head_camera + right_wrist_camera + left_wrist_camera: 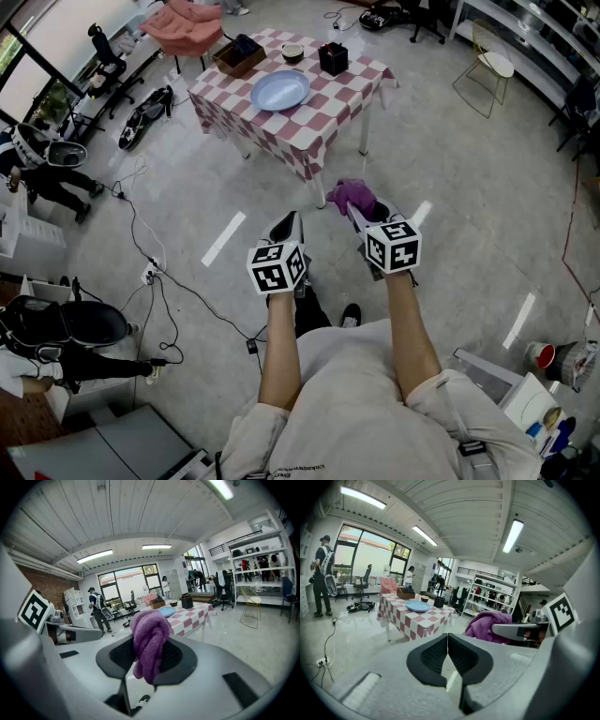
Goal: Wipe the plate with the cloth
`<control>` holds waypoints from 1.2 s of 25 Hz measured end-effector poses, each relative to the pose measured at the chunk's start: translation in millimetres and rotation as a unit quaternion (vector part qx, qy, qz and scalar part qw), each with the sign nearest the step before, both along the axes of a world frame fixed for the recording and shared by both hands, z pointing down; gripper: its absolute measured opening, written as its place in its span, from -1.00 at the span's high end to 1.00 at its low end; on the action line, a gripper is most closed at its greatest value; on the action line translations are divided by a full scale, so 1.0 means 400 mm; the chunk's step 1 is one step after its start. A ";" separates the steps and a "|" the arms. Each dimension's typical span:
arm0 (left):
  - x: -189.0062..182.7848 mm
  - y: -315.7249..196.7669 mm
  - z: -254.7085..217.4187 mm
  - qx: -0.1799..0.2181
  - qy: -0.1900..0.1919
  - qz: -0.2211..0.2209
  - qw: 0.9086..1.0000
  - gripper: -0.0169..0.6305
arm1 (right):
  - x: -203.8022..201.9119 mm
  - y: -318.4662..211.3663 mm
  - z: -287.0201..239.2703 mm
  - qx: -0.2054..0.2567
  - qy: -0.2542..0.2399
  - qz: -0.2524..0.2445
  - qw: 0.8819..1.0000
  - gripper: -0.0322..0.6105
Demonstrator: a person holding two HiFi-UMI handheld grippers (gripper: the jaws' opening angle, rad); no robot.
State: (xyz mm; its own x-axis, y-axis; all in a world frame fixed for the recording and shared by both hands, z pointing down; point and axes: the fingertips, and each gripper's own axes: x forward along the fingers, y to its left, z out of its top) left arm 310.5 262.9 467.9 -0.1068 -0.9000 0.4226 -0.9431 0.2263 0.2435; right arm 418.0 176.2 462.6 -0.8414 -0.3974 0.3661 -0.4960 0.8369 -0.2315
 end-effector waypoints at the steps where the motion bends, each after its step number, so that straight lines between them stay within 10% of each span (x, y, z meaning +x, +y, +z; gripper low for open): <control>1: -0.003 0.005 0.008 -0.002 0.001 -0.001 1.000 0.91 | -0.005 0.003 0.005 -0.001 -0.001 -0.001 1.000 0.53; 30: -0.403 -0.218 0.085 -0.005 0.070 -0.007 0.998 0.91 | -0.333 -0.203 0.107 -0.052 0.015 -0.007 0.999 0.52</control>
State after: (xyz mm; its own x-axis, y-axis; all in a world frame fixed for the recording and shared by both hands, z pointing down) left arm 149.5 175.7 501.7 -0.0577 -0.8946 0.4432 -0.8969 0.2414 0.3705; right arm 284.9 95.0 505.3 -0.8345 -0.3447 0.4298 -0.4930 0.8155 -0.3031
